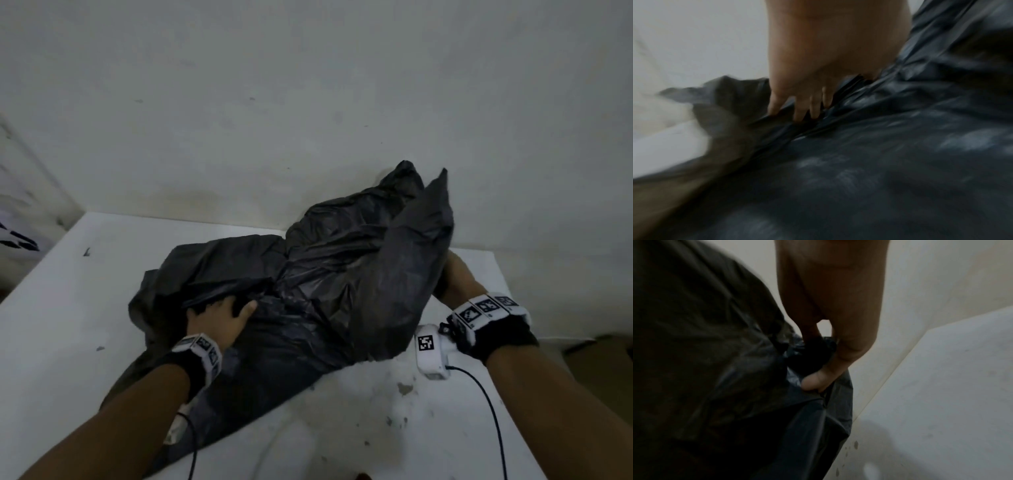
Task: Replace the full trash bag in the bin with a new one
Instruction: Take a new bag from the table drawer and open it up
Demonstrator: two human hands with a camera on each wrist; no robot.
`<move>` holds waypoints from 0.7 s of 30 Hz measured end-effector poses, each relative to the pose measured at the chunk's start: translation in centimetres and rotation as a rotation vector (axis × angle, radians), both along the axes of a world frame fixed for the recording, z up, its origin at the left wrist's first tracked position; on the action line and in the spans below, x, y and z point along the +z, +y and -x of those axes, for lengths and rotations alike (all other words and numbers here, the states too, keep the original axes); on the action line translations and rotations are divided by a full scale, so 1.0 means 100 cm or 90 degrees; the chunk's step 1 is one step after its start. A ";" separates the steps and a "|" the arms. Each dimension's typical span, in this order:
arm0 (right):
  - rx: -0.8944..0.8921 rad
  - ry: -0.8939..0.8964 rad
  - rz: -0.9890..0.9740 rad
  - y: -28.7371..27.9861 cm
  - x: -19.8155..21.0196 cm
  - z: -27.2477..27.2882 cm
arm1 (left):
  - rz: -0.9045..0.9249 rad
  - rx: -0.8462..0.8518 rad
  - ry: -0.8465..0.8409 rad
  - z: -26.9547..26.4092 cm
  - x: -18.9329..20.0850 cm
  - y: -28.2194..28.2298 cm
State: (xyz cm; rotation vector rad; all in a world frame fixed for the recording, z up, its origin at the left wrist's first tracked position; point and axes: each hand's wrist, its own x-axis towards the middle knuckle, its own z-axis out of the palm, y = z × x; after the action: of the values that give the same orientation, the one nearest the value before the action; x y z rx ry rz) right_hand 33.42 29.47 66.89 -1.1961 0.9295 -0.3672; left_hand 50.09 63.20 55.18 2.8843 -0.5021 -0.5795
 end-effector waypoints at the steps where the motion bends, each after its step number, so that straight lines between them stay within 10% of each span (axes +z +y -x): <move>1: -0.011 -0.035 -0.056 0.002 0.000 -0.001 | 0.048 -0.012 -0.005 0.005 0.003 -0.011; 10: 0.001 0.116 0.088 0.003 0.021 0.023 | 0.375 -0.244 0.047 0.071 0.037 -0.123; 16: -0.053 0.190 0.682 0.013 0.034 0.035 | 0.332 -0.352 0.123 0.089 0.044 -0.166; 21: 0.347 0.262 1.035 0.062 -0.011 0.042 | 0.274 -0.317 -0.093 0.081 0.016 -0.137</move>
State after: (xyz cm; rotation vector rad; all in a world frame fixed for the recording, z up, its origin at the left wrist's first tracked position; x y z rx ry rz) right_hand 29.25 35.69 65.77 -3.0126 0.4558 -0.4209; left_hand 41.98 49.48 56.73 2.3964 -1.2190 -0.2701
